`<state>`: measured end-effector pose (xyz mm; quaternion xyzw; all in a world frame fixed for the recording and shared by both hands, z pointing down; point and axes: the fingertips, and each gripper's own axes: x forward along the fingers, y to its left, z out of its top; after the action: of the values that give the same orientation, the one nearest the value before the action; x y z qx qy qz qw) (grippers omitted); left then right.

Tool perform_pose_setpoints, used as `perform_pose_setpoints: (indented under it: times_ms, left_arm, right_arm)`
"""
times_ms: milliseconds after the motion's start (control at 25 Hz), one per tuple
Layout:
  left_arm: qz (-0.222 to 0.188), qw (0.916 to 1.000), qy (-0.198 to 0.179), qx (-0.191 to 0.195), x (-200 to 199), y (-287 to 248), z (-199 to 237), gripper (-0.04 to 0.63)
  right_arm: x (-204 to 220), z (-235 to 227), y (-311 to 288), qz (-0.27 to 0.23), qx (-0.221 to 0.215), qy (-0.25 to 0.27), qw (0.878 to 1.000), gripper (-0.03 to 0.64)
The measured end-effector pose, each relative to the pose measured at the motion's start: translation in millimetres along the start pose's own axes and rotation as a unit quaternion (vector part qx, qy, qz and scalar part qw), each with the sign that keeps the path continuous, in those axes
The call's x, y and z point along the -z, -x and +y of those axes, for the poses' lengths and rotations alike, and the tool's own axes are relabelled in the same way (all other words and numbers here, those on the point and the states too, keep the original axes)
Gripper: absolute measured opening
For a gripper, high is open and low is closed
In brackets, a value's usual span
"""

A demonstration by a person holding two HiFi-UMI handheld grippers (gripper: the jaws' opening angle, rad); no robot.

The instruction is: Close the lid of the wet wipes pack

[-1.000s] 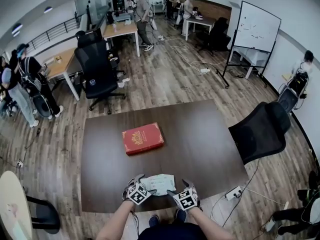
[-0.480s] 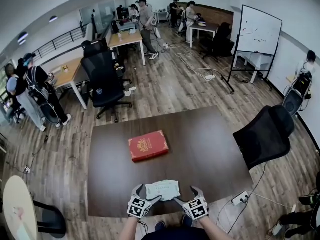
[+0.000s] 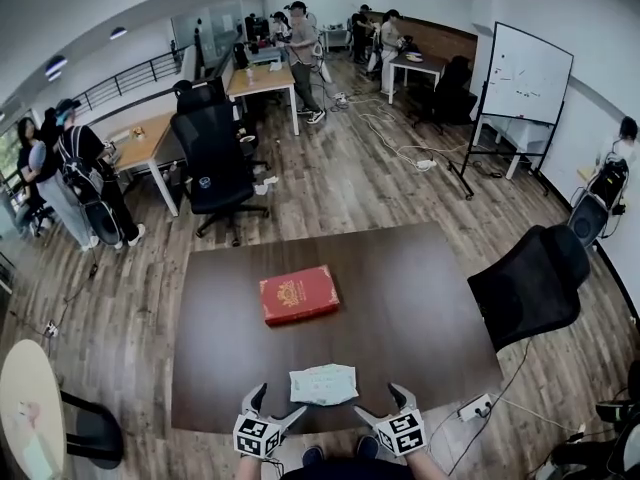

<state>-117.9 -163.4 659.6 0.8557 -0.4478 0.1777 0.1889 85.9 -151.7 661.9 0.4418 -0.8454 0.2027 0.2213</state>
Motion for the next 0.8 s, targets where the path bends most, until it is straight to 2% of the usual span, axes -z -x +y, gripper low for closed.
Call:
perform_pose_setpoints:
  times_ms: [240, 400, 600, 800]
  left_arm:
    - [-0.013, 0.9999, 0.005, -0.003, -2, 22, 0, 0.507]
    - [-0.036, 0.998, 0.051, 0.007, -10, 26, -5, 0.523]
    - [-0.032, 0.999, 0.028, 0.013, -14, 25, -11, 0.538]
    - [-0.033, 0.999, 0.028, 0.013, -12, 30, -15, 0.565]
  right_arm:
    - [2, -4, 5, 0.005, 0.002, 0.001, 1.0, 0.433]
    - [5, -7, 7, 0.002, 0.007, 0.011, 1.0, 0.431]
    - [7, -5, 10, 0.002, 0.002, 0.003, 1.0, 0.43]
    - [4, -6, 14, -0.006, -0.001, 0.0, 1.0, 0.43]
